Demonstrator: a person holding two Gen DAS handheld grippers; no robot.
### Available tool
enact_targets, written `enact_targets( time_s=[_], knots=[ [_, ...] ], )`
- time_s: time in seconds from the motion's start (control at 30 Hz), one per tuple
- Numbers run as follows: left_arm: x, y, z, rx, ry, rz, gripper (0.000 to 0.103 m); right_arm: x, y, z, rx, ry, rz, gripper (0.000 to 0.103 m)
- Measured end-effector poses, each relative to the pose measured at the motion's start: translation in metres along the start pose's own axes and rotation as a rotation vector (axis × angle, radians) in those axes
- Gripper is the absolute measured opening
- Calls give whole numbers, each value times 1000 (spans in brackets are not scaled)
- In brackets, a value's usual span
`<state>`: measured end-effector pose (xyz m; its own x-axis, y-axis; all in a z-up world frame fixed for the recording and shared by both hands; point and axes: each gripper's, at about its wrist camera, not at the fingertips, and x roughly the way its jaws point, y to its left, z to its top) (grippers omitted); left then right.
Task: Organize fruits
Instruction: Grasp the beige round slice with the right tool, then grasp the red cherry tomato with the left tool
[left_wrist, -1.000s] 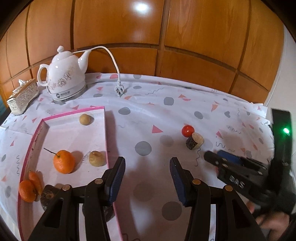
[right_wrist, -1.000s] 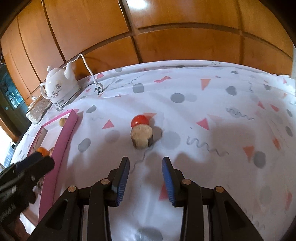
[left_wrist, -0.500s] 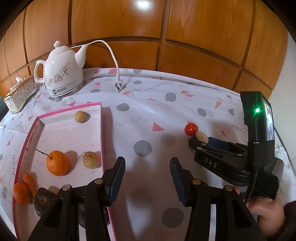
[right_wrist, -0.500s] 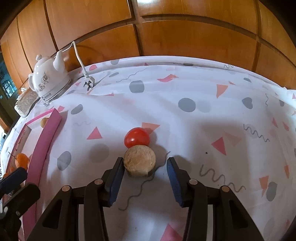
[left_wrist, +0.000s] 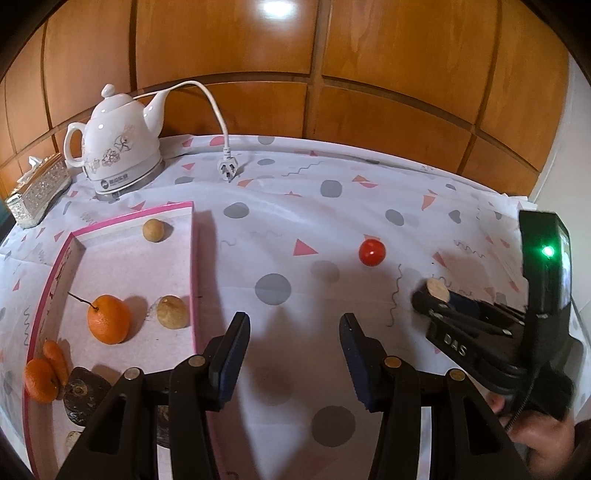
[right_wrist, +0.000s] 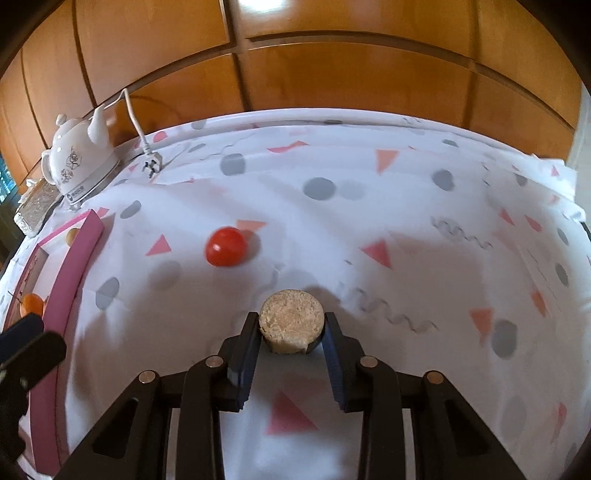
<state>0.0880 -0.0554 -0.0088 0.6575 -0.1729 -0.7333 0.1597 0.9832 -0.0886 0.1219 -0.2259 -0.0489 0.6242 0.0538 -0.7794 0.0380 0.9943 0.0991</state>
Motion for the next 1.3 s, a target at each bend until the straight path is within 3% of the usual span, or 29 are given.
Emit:
enact_targets(
  time_s=[0.63,0.93,1.3],
  knots=[
    [20,-32,4,60,29,-11,51,-25,-32,-31,51,-48,-15,34],
    [59,-50,32,33,90,-80,51,-25,-35,-33,69,-65,2,34],
    [106,-75,61,67,112,-87,53,-24,-38,-34,83,-70,21,34]
  ],
)
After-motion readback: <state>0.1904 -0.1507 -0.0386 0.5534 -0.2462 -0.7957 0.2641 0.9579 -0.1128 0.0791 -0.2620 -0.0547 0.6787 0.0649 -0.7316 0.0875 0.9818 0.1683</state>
